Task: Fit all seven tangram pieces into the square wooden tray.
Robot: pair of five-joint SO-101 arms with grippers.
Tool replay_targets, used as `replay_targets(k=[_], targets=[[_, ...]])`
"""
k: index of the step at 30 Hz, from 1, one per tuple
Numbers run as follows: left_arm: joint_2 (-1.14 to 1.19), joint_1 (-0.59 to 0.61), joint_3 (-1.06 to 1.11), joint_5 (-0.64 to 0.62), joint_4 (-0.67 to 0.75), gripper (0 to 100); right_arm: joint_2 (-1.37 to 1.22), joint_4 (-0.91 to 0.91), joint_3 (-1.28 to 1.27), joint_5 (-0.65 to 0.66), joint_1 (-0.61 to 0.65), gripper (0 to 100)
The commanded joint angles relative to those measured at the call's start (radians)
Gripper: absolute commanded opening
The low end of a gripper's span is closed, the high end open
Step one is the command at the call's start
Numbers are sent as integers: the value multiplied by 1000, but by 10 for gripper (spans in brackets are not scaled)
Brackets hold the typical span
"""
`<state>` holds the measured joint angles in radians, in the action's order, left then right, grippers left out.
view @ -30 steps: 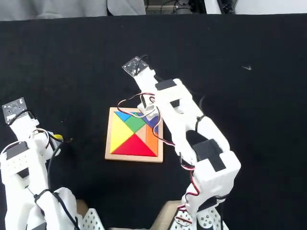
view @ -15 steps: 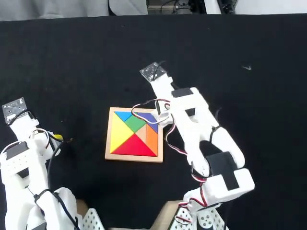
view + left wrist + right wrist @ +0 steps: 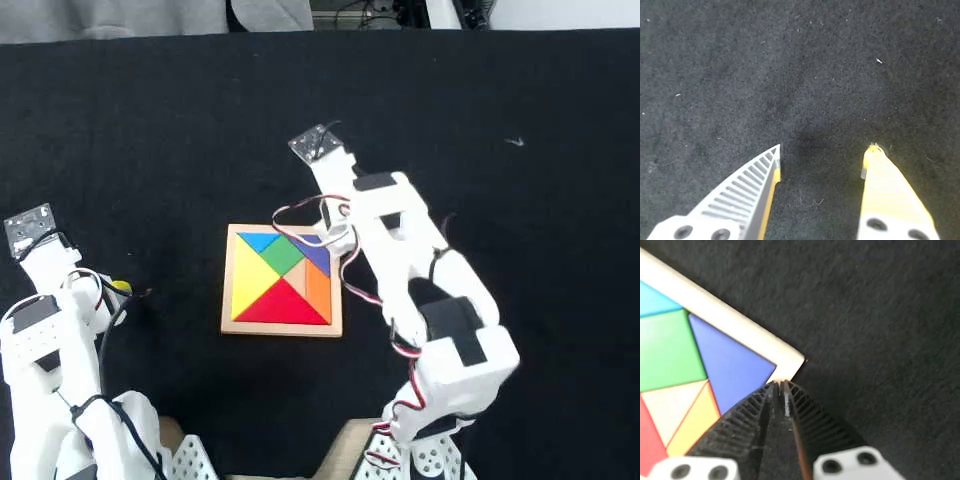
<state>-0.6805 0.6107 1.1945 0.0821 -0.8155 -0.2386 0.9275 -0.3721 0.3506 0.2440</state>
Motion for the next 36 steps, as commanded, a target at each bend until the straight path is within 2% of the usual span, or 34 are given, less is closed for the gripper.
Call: replay_targets(k=[1,9,13,16,19,23,29,31,36], targets=[[-17,-12,-4,-5,3,263,-53,18,116,-2,-18,11],[-15,-38,-4,-9,3,263,-96,196,295,-3,-18,11],[-14,-134,-2,-6,3,263,81,276,280,-75,-38,11],[-23,-234,-27,-5,3,263,291,278,186,-83,-78,11],[-23,-303,-116,-12,-5,263,516,242,54,-83,-144,11],[-23,-334,-314,-12,-6,263,779,193,-77,-78,-224,11],[-23,-390,-671,-6,-12,263,990,293,16,-78,-247,11],[-34,-409,-796,-5,-106,263,1017,374,101,-83,-245,11],[-158,-453,-1150,-5,-499,263,1082,548,308,-84,-245,11]])
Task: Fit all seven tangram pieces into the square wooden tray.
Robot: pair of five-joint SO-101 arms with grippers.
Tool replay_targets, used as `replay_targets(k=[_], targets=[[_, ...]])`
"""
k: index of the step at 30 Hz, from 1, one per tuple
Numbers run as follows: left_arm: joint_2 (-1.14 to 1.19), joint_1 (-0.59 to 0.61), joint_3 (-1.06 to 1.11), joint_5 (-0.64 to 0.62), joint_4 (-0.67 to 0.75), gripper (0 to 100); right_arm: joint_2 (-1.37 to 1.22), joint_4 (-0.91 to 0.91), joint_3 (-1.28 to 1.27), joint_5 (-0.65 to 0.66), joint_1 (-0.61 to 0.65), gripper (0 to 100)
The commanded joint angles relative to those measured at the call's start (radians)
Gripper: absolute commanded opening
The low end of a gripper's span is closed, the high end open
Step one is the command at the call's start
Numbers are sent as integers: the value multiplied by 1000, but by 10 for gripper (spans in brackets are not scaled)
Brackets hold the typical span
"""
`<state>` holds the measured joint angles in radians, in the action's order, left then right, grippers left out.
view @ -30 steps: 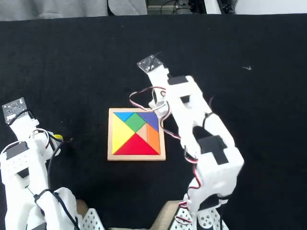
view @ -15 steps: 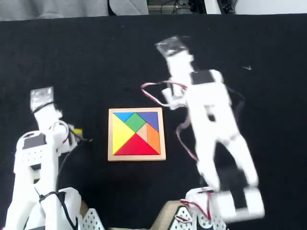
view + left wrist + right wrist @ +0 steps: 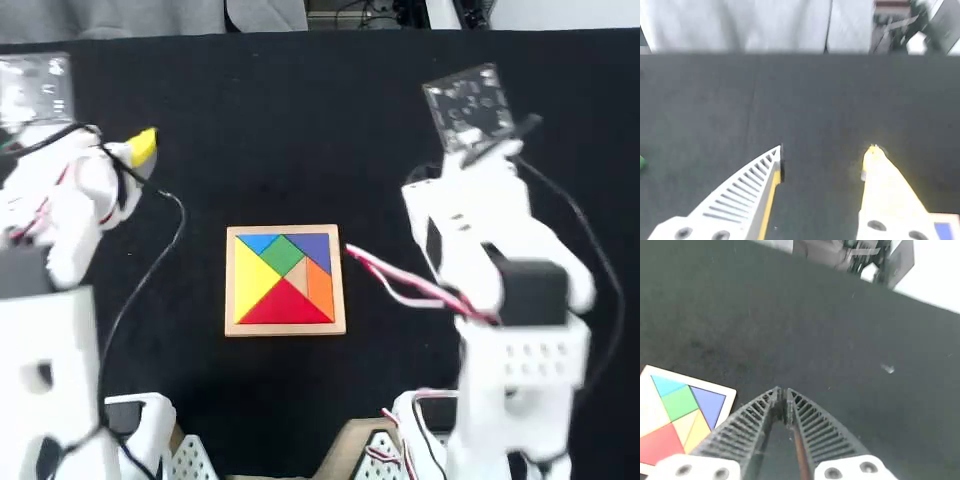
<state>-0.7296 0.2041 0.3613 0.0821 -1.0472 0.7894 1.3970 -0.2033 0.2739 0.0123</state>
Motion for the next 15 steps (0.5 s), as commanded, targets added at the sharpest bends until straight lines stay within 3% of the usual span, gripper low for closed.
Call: replay_targets(k=[1,9,15], targets=[[-141,-58,-364,-3,-311,263,71,101,166,-9,-14,11],[-520,-76,-395,-3,-440,263,249,249,248,-9,-14,11],[-887,-68,-168,-3,-402,263,504,264,130,-9,-14,11]])
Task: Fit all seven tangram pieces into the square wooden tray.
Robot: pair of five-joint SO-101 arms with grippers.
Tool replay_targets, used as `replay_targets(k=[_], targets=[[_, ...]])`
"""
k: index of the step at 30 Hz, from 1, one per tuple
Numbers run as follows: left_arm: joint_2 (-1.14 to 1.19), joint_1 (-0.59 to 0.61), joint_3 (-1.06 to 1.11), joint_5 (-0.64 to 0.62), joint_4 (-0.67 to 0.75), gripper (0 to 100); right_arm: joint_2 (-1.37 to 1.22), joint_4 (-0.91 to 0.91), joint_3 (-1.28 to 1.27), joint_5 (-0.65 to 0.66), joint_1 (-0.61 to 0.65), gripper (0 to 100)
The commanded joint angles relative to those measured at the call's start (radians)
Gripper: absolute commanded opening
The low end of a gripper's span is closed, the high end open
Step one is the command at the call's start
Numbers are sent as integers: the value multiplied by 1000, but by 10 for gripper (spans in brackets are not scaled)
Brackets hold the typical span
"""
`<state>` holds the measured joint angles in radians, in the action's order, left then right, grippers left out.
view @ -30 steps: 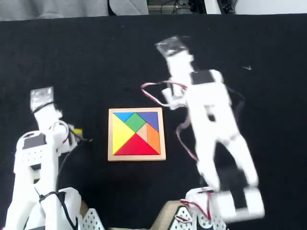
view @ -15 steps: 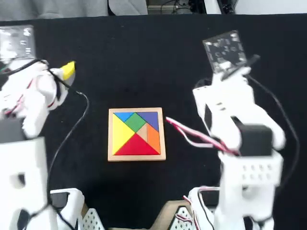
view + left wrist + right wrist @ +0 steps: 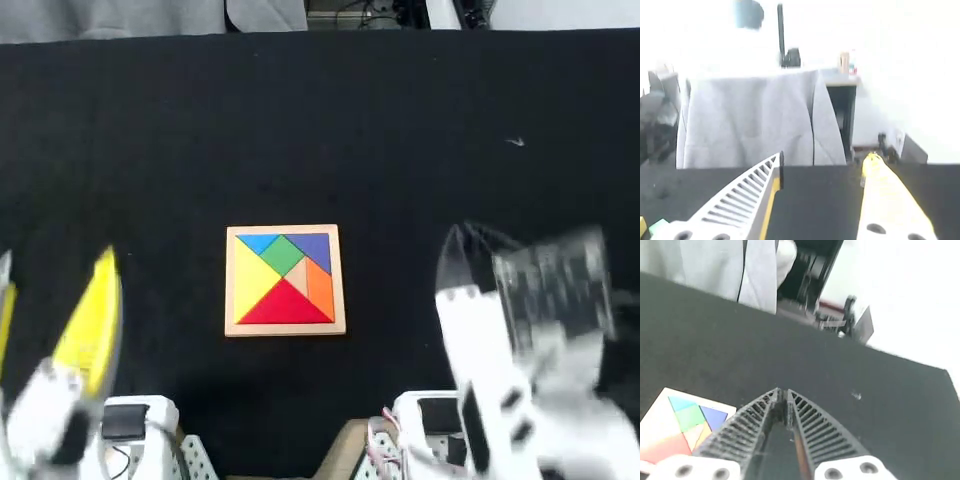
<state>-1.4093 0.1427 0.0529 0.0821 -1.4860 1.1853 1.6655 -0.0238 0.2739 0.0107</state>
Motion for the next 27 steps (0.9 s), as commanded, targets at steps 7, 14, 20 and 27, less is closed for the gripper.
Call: replay_targets(k=[7,14,20,27], targets=[[-410,-7,349,-5,57,263,444,-20,-315,-2,-12,11],[-414,-10,389,-5,-35,263,722,-118,-526,-2,-12,11],[-414,-7,518,-3,-5,263,694,-173,-602,0,-12,11],[-414,-7,835,-3,239,263,694,-419,-908,0,-12,11]])
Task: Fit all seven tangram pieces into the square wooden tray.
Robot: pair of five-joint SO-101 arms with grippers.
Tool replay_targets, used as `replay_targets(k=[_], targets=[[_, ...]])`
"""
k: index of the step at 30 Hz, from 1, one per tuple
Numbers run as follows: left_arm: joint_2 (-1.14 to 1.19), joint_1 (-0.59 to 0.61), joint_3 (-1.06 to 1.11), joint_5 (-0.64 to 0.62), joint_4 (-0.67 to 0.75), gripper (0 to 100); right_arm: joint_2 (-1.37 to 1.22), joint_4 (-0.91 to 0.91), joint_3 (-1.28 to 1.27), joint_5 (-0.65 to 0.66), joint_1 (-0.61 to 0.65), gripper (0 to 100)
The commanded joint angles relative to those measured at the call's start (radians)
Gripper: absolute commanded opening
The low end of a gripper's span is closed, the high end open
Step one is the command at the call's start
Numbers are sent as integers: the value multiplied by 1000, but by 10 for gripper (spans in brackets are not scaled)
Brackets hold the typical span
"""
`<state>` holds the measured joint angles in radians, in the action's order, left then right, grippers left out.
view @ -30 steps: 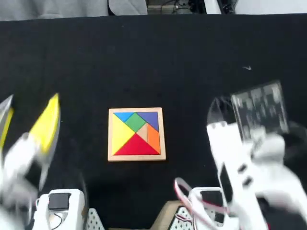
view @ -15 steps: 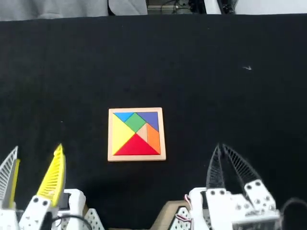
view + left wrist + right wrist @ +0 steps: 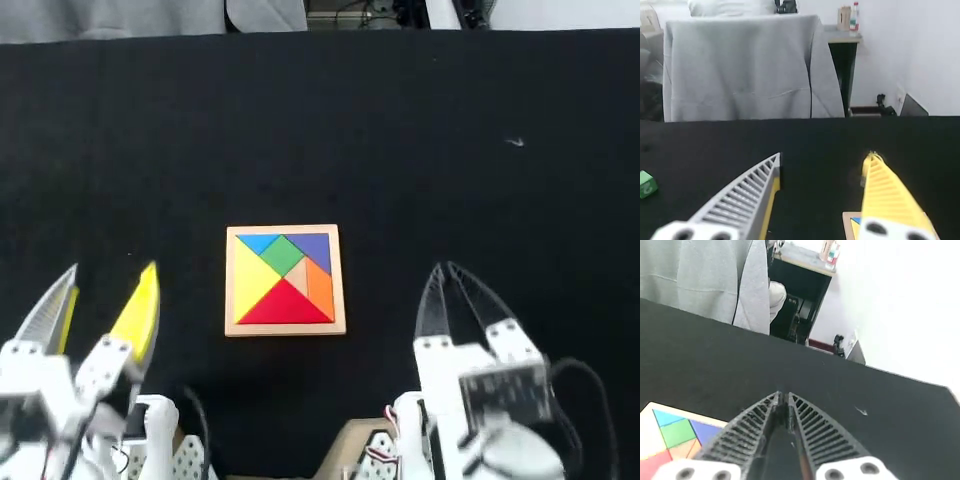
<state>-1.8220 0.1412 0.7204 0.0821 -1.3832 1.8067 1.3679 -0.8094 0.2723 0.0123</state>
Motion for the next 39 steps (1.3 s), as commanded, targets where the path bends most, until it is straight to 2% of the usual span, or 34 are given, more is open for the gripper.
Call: replay_targets(k=[1,7,15,16,18,27,30,35,39], targets=[[-2,-5,220,-3,173,263,73,-169,-174,2,-18,11],[-2,-5,524,-3,430,263,73,-462,-446,2,-20,12],[-2,-4,980,-3,841,263,73,-884,-831,0,-20,12],[6,-5,981,-3,847,263,73,-927,-878,0,-20,12],[12,-1,980,-3,795,263,53,-918,-872,-6,-20,12],[81,65,983,-3,766,263,47,-790,-877,-6,-20,12],[126,67,986,-3,638,263,42,-618,-877,-6,-20,12],[164,76,984,-11,287,266,48,-276,-878,-8,-20,12],[126,76,980,-8,241,264,51,-106,-878,-8,-20,11]])
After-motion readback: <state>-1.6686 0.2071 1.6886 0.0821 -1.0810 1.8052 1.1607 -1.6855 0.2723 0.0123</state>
